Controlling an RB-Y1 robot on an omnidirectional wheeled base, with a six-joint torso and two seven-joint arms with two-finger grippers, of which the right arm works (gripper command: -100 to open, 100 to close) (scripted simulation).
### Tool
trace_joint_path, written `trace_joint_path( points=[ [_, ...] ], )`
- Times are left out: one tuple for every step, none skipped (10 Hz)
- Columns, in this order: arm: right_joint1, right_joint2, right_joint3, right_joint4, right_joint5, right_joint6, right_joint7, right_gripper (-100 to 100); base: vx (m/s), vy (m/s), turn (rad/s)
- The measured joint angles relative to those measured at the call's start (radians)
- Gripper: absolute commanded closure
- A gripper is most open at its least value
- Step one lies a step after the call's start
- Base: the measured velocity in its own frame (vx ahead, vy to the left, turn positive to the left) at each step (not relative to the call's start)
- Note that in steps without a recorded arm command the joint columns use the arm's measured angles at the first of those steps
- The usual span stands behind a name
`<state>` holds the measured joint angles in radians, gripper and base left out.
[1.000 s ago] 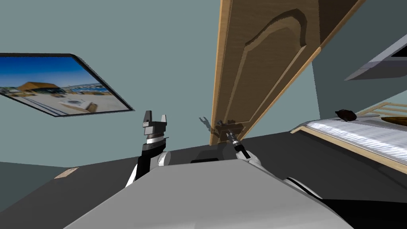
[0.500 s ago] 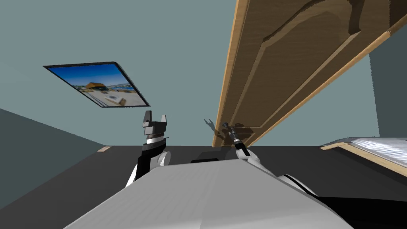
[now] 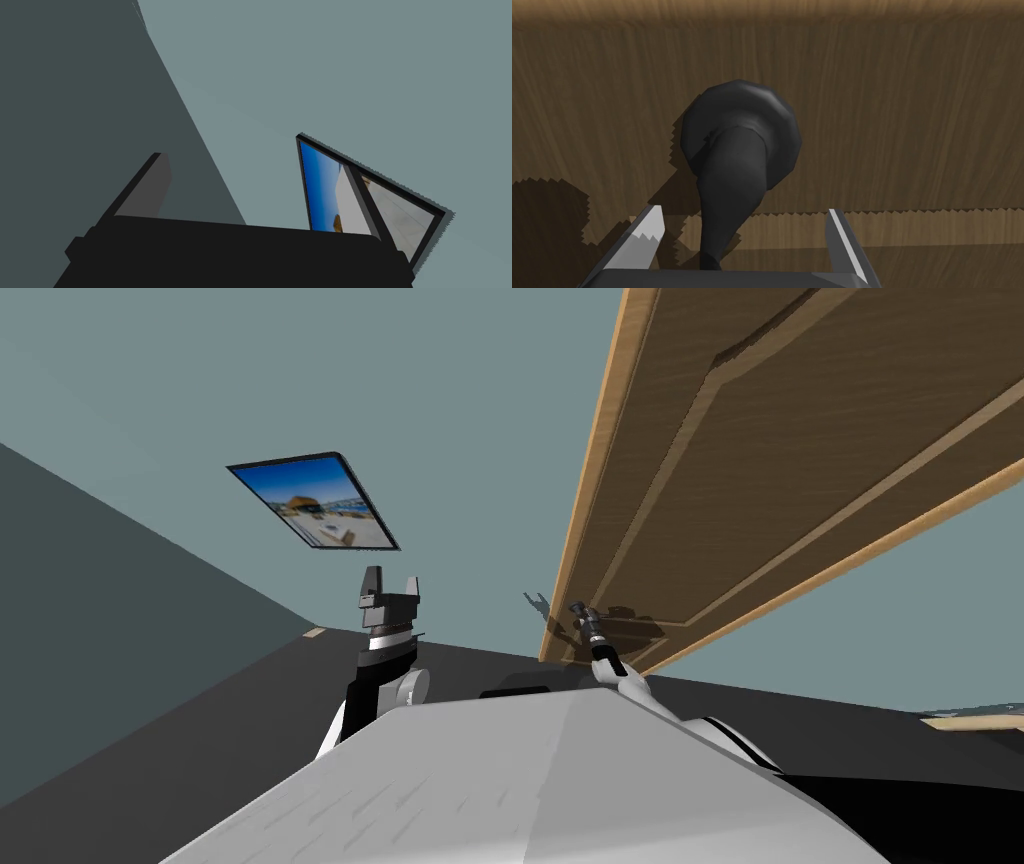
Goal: Pull the door open
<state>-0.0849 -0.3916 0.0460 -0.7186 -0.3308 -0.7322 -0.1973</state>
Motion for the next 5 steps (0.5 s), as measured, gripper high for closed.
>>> trace_joint_path(
  points=[
    [-0.016,0.009,-0.02,0.024,-0.007,0.002,0.012,-100,0.001,-0.097,0.229],
    [-0.022,0.018,-0.04,0.031,-0.014,0.009,0.026,-100,0.004,-0.045,0.038],
    [-0.023,0.019,-0.042,0.031,-0.014,0.011,0.029,100,-0.001,0.005,-0.033],
    [-0.023,0.018,-0.04,0.031,-0.014,0.01,0.027,100,-0.004,0.02,-0.017],
    [-0.02,0.019,-0.04,0.033,-0.014,0.012,0.025,100,0.002,0.009,-0.01]
  ],
)
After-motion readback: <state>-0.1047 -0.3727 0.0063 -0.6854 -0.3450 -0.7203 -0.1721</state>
